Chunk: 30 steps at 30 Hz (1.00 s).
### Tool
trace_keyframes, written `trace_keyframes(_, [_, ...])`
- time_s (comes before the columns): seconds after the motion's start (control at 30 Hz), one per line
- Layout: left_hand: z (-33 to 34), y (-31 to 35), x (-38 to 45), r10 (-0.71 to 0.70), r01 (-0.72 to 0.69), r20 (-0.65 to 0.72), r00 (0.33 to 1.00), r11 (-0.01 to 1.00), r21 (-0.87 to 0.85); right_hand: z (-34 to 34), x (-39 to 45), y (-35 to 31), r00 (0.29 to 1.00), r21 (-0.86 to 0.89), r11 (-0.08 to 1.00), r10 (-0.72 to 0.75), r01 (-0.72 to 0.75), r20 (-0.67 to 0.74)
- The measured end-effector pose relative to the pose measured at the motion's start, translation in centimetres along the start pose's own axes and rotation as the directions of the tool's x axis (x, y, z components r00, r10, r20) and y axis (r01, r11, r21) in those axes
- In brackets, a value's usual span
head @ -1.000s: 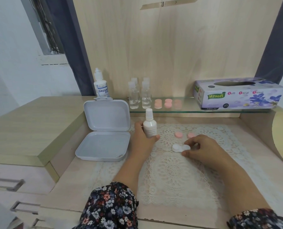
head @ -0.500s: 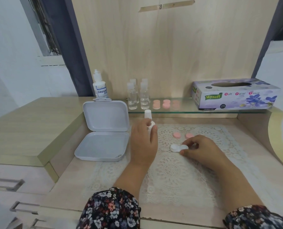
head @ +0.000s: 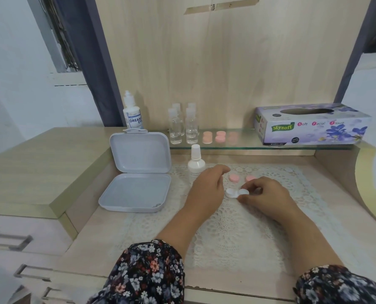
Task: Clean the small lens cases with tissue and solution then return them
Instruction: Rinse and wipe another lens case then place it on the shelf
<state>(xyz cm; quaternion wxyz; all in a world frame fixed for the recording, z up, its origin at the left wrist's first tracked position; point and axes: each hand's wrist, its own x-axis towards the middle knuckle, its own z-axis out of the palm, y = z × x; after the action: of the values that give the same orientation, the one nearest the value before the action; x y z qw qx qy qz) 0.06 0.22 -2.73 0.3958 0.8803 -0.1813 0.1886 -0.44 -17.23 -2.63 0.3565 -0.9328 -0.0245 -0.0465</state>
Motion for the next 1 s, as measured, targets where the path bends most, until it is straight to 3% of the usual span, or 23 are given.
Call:
trace_keyframes(0.1, [-0.3, 1.4, 1.4, -0.126, 0.119, 0.169, 0.978, 0.992, 0.051, 0.0, 0.1, 0.0, 1.000, -0.001, 1.000, -0.003, 0.003, 0.002])
trace_keyframes(0.2, [-0.5, 2.4, 2.4, -0.205, 0.190, 0.388, 0.898, 0.979, 0.077, 0.1, 0.1, 0.0, 1.000, 0.009, 1.000, 0.006, -0.006, 0.002])
trace_keyframes(0.27, [-0.3, 2.7, 3.0, -0.232, 0.218, 0.465, 0.854, 0.972, 0.085, 0.1, 0.1, 0.1, 1.000, 0.000, 1.000, 0.005, -0.005, -0.001])
trace_keyframes(0.5, [0.6, 1.6, 4.6, -0.268, 0.100, 0.431, 0.862, 0.922, 0.374, 0.0, 0.2, 0.2, 1.000, 0.018, 1.000, 0.008, -0.008, 0.006])
trace_keyframes(0.57, [1.0, 2.0, 5.6, -0.400, 0.192, 0.427, 0.811, 0.871, 0.452, 0.1, 0.2, 0.2, 1.000, 0.027, 1.000, 0.008, -0.008, 0.004])
trace_keyframes(0.63, [1.0, 1.4, 5.3, -0.474, 0.181, 0.467, 0.746, 0.820, 0.544, 0.0, 0.2, 0.2, 1.000, 0.032, 0.999, 0.009, -0.009, 0.000])
trace_keyframes(0.67, [1.1, 1.3, 5.1, -0.452, 0.131, 0.480, 0.752, 0.817, 0.562, 0.0, 0.2, 0.1, 1.000, 0.030, 1.000, 0.008, -0.008, -0.001])
trace_keyframes(0.77, [0.5, 1.6, 3.8, -0.289, 0.001, 0.391, 0.874, 0.804, 0.594, 0.1, 0.2, 0.2, 1.000, 0.013, 1.000, 0.006, -0.006, -0.001])
trace_keyframes(0.9, [0.4, 1.1, 2.8, -0.234, -0.124, 0.425, 0.875, 0.740, 0.661, 0.0, 0.2, 0.2, 1.000, 0.021, 1.000, 0.003, -0.003, -0.004])
trace_keyframes(1.0, [0.4, 0.8, 1.3, -0.107, -0.124, 0.339, 0.935, 0.794, 0.595, 0.0, 0.2, 0.1, 1.000, 0.018, 1.000, 0.000, 0.000, -0.003])
